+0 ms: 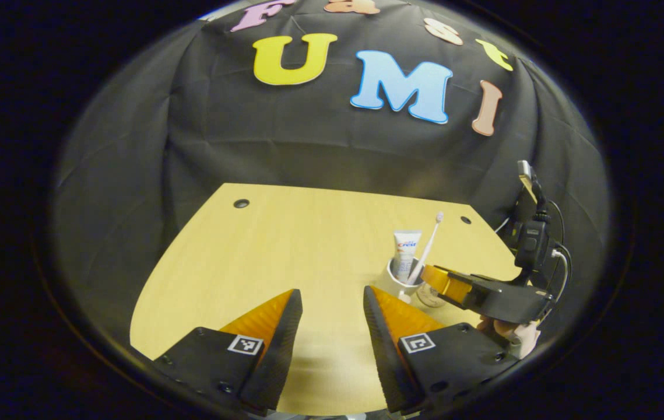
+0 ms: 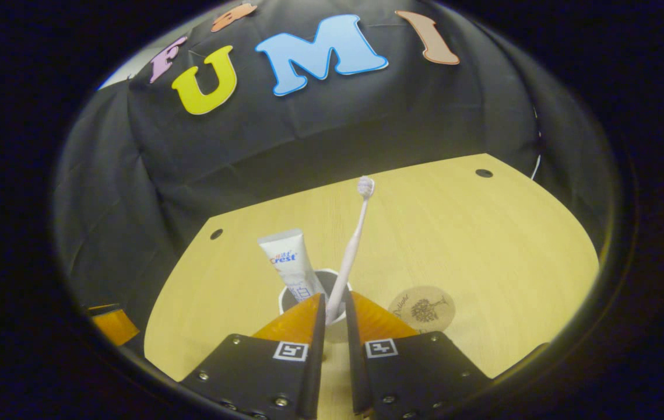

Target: Put the toothbrush and toothpaste on the desktop into the cup, then pick up the cup and place it on the coaster on the desktop.

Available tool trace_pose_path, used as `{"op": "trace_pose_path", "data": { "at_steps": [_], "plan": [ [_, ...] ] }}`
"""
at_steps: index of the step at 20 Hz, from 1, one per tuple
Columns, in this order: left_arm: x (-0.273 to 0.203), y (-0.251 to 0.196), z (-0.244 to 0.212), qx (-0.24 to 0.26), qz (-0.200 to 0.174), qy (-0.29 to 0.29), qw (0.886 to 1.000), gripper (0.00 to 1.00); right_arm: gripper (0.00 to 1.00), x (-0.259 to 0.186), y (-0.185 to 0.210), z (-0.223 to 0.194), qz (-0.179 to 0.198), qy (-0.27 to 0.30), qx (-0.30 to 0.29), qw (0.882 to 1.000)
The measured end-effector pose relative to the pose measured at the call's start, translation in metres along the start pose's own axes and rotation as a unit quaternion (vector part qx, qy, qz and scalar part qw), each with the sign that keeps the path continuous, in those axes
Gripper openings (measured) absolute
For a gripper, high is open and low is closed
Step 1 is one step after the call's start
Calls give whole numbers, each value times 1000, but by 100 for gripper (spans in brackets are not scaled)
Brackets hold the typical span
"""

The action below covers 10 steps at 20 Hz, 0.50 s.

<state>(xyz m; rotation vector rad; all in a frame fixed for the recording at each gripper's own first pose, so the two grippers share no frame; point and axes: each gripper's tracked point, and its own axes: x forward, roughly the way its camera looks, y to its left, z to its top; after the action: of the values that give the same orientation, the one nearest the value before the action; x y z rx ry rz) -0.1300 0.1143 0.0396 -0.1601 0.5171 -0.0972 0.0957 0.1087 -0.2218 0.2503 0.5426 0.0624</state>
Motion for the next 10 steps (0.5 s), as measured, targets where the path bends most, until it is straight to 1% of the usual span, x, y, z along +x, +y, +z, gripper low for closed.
{"op": "trace_pose_path", "data": {
  "at_steps": [3,6,8,10],
  "plan": [
    [21,-26,-3,5,-35,18,999,71,21,-13,-16,-1,-8,2,0,1000],
    [39,-53,-8,19,-67,45,997,71,21,-29,-42,-3,-24,7,6,1000],
    [51,-70,-16,30,-89,75,993,71,21,-38,-63,-5,-38,12,9,999],
    [62,-83,-27,50,-104,117,986,71,21,-47,-84,-5,-52,15,15,998]
  ]
}}
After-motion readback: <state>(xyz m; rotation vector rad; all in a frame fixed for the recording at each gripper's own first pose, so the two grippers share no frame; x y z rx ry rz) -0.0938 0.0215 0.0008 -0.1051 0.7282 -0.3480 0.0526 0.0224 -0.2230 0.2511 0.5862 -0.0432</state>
